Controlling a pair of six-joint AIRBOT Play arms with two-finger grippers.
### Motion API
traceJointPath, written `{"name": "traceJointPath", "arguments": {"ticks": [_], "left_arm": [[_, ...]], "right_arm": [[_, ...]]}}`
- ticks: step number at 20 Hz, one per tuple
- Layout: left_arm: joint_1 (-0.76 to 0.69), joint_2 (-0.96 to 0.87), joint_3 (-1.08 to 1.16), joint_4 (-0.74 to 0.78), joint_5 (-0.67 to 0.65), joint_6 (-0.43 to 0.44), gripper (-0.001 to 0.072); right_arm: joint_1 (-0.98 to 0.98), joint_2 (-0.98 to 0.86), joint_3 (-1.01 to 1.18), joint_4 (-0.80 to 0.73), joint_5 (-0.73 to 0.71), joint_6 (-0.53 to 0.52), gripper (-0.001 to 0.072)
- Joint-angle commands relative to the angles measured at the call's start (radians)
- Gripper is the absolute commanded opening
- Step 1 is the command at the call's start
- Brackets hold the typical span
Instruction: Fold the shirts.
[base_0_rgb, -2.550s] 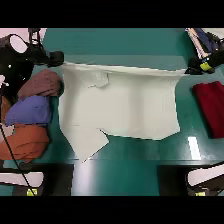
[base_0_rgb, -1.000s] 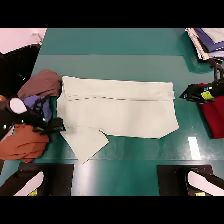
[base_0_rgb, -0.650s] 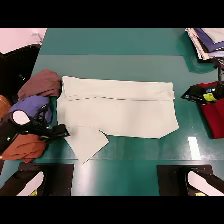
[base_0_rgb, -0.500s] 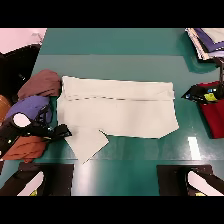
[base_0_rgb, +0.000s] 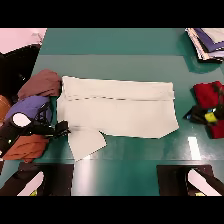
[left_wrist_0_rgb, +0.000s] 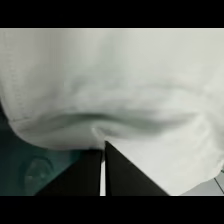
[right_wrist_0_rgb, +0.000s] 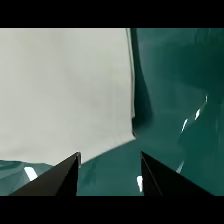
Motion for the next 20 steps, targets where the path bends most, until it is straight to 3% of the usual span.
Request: {"name": "traceJointPath", "arguments": {"ticks": [1,7,8,11,12,16,20], "left_arm": [[0.0,0.001,0.037,-0.007,-0.005,0.011,0.0022],[0.0,0.001,0.048,-0.006,-0.005,0.017,0.0023],[0.0,0.001,0.048,-0.004,-0.006,0.018,0.0023],[0.0,0.001,0.054,0.008,-0.041,0.017,0.0022],[0.0,0.002,0.066,0.03,-0.077,0.018,0.0021],[0.0,0.167,0.08,0.141,-0.226,-0.023,0.002],[0.0,0.406,0.08,0.112,-0.466,-0.093,0.0021]], "right_arm": [[-0.057,0.014,-0.206,0.054,0.003,-0.002,0.0454],[0.119,-0.035,-0.305,0.19,-0.174,-0.019,0.0447],[0.149,-0.064,-0.295,0.19,-0.183,-0.02,0.0411],[0.228,-0.121,-0.233,0.186,-0.196,-0.038,0.0077],[0.243,-0.122,-0.209,0.178,-0.183,-0.039,0.0025],[0.259,-0.012,-0.157,0.073,-0.041,-0.038,0.0016],[0.259,0.193,-0.159,-0.076,0.174,-0.032,0.0016]]}}
